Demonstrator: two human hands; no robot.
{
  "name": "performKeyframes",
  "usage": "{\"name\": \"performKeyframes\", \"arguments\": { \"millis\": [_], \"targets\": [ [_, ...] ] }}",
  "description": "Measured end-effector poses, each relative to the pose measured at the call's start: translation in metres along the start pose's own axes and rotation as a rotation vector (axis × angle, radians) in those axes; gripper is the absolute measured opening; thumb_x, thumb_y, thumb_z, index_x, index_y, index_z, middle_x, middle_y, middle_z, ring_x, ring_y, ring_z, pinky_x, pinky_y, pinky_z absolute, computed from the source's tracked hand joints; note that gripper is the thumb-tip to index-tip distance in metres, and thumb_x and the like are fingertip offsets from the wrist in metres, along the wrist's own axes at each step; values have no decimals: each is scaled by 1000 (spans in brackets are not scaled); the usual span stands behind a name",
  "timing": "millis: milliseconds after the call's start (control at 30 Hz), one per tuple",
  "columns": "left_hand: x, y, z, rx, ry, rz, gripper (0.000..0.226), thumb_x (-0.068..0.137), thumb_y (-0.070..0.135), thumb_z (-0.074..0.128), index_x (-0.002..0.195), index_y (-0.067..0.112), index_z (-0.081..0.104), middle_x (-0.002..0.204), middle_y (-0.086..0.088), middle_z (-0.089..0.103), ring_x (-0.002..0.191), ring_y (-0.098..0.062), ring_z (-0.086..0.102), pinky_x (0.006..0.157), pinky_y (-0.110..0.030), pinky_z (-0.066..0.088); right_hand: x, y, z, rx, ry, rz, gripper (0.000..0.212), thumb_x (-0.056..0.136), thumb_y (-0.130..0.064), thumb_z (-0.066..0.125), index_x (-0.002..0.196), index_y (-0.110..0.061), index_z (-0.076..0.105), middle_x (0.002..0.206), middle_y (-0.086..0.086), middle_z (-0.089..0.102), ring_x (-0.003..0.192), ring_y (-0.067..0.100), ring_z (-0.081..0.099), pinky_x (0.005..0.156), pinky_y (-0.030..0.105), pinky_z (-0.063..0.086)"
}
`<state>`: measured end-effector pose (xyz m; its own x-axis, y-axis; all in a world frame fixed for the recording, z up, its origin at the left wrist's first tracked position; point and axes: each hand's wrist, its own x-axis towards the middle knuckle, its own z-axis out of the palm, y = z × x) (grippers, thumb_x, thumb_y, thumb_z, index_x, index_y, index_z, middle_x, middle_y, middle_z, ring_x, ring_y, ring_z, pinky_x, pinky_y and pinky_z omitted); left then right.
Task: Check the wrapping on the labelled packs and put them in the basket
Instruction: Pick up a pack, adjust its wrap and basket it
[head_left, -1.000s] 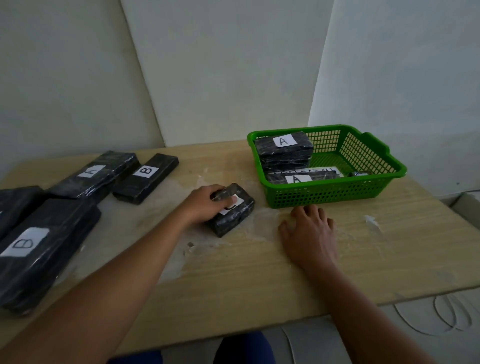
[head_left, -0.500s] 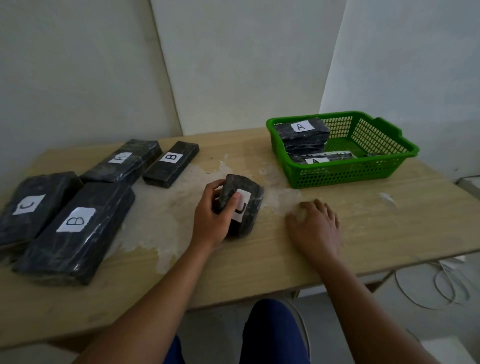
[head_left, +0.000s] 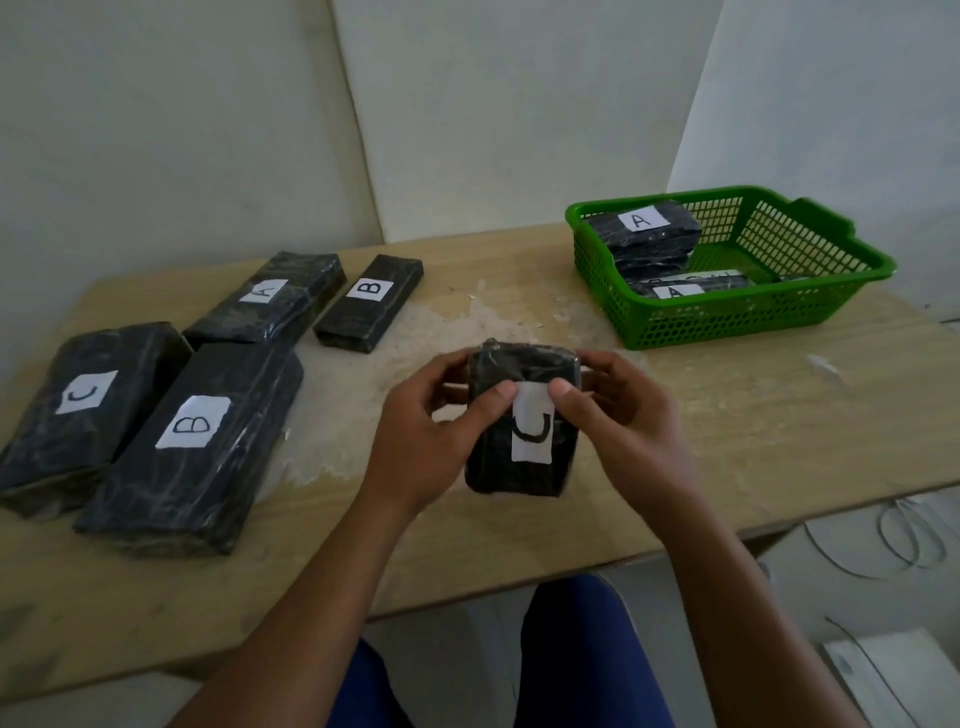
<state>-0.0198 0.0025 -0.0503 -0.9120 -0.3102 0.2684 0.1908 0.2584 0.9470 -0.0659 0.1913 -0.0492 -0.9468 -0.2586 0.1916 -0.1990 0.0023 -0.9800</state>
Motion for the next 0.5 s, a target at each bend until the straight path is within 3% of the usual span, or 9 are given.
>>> {"name": "performKeyframes", "arguments": {
  "millis": [100,200,333,500],
  "targets": [
    [-2,27,-14,4,-4,38,35,79,46,78,112,37,71,102,15,77,93,-6,73,76,-19,58,4,-17,5,13,-20,-67,18,93,-20,79,108,-28,74,101,-3,80,89,16,78,75,28,61],
    [-1,44,-24,-16,7,75,33,77,39,82,106,43,66,99,23,74,95,-5,71,73,-17,56,5,-31,10,26,-14,-136,24,84,-30,79,107,-36,74,105,-4,80,95,20,77,81,37,64],
    [1,48,-31,-74,-1,122,37,77,33,83,110,38,67,103,15,73,105,-17,72,76,-25,61,6,-36,12,23,-41,-222,27,83,-36,76,109,-44,74,110,-3,79,101,24,76,87,53,64],
    [5,47,-28,-94,-26,140,37,77,35,80,111,35,68,105,10,73,108,-19,72,76,-30,63,8,-38,9,11,-32,-235,28,83,-33,75,110,-41,73,109,-4,79,99,23,77,86,53,65]
  ]
}}
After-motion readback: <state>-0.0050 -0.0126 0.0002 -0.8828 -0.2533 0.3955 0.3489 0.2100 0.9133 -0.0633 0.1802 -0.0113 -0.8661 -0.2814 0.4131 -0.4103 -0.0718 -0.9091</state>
